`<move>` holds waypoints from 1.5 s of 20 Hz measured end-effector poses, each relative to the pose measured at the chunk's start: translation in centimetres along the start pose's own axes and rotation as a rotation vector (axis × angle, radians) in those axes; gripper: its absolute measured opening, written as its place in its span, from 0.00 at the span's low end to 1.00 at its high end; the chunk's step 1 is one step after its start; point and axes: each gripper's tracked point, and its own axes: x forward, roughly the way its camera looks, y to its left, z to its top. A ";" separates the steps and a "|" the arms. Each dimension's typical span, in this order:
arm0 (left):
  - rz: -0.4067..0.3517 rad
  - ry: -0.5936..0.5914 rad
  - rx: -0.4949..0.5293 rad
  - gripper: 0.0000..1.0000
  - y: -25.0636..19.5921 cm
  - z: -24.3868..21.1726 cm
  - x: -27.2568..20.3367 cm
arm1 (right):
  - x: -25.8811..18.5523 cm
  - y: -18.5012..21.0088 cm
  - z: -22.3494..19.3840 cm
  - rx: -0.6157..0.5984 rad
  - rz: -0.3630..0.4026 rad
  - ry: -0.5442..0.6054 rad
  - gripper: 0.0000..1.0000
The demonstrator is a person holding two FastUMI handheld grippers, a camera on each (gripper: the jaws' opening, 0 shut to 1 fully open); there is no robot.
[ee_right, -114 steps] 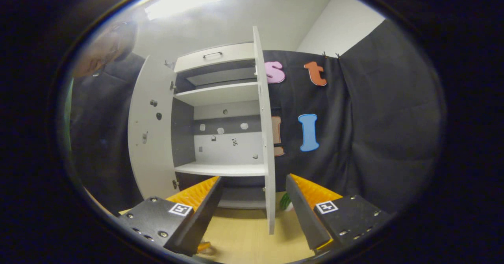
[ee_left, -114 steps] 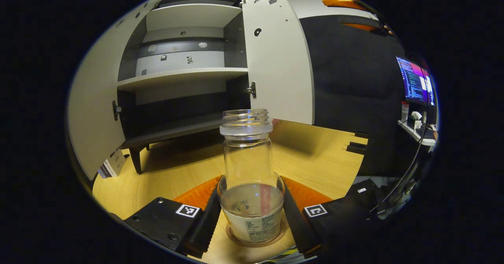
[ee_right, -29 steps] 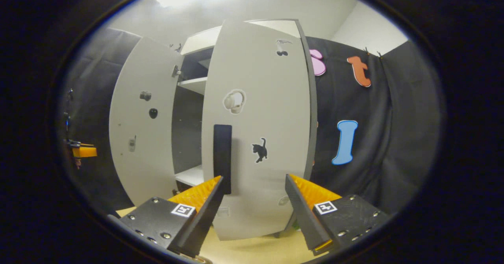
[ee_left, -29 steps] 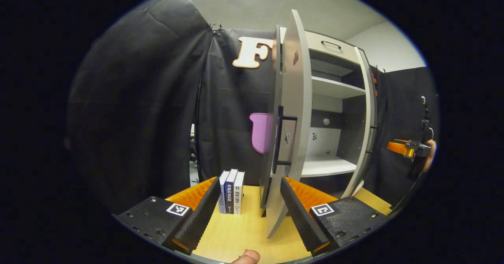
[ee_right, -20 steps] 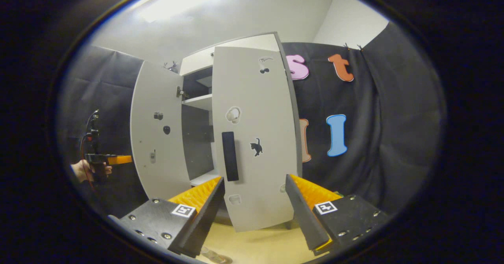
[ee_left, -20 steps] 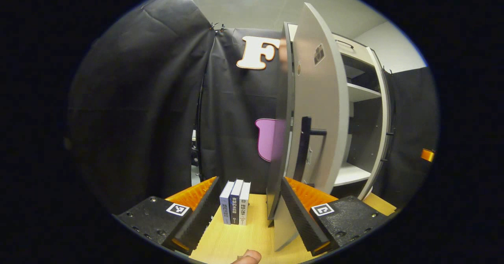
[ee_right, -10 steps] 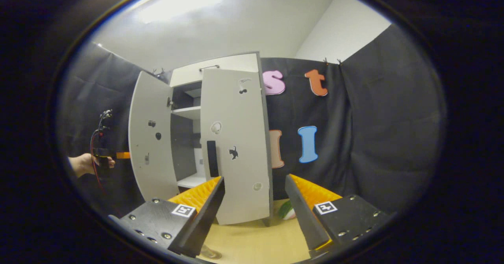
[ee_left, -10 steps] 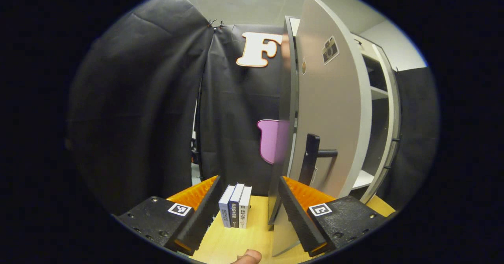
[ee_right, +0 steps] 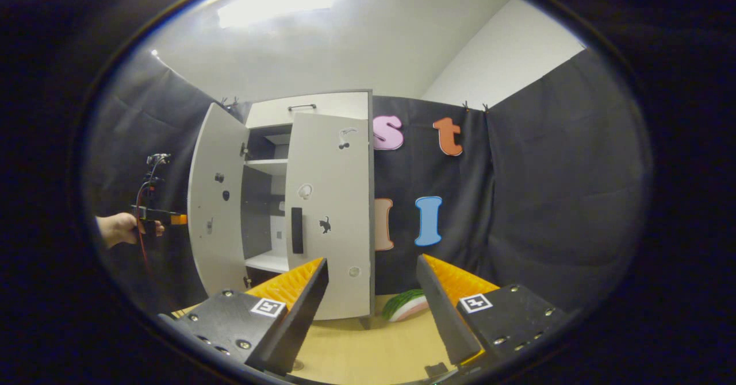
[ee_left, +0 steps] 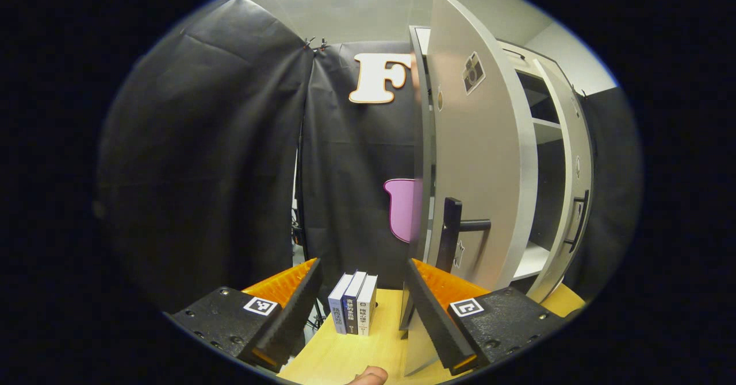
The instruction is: Grasp the bottle in the cabinet with the left hand and place it on the coaster, then close the right door with the right hand and the left door with the left hand.
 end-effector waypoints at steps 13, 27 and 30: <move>-0.115 0.028 0.012 0.94 -9.7 -0.1 0.0 | 1.1 2.5 1.3 -0.053 0.044 0.005 0.94; -0.224 0.016 -0.008 0.96 -17.3 0.4 2.8 | 1.4 1.6 0.9 -0.069 0.019 0.012 0.94; -0.248 0.010 -0.038 0.96 -19.1 0.5 3.7 | 2.7 1.6 0.7 -0.085 0.020 -0.001 0.94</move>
